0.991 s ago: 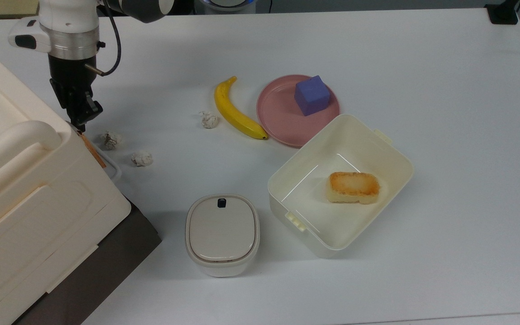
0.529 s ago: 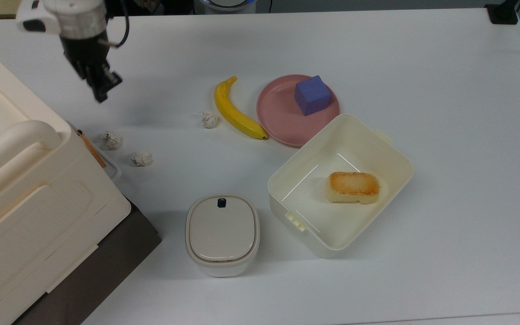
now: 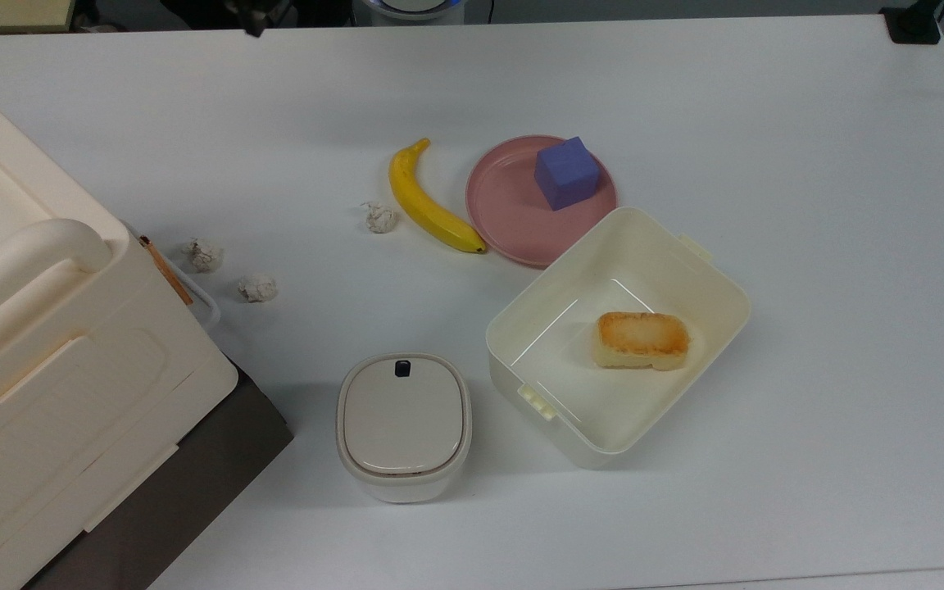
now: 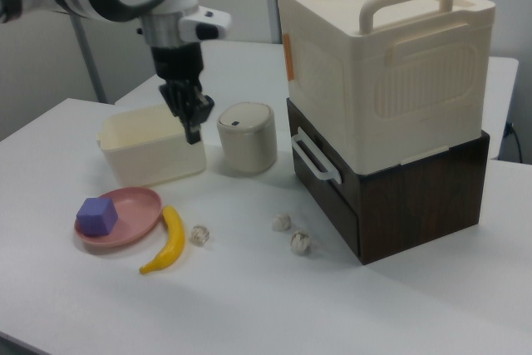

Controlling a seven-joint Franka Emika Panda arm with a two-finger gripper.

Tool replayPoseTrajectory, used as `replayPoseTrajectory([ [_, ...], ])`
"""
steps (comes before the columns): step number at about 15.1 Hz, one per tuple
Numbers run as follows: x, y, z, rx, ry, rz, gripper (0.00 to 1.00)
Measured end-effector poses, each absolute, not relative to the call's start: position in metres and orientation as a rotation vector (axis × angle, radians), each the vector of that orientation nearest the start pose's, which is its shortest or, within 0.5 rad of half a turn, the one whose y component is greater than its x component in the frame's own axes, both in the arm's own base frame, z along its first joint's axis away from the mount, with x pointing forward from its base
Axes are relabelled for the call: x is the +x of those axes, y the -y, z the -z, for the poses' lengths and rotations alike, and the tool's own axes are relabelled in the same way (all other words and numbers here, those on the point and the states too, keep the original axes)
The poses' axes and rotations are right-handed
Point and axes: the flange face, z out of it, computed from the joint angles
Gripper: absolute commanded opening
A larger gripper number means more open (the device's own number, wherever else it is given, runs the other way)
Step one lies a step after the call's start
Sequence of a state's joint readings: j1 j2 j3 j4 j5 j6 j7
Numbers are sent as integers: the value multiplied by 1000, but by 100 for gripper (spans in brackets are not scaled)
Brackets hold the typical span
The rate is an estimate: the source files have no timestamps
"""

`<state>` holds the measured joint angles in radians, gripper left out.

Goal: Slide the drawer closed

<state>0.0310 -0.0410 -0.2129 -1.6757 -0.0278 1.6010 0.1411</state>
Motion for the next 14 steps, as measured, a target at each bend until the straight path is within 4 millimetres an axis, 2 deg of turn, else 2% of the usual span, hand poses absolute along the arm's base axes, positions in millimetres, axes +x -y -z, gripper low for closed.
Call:
replayPoseTrajectory([
  [1,533,92,-602,-3121,-466,-50,6],
  [2,535,81,-602,-3120,-431,-50,24],
  [4,540,65,-599,-3122,-383,-45,89],
  [5,543,62,-599,-3123,-371,-26,100],
  [14,552,62,-605,-3138,-222,92,100],
])
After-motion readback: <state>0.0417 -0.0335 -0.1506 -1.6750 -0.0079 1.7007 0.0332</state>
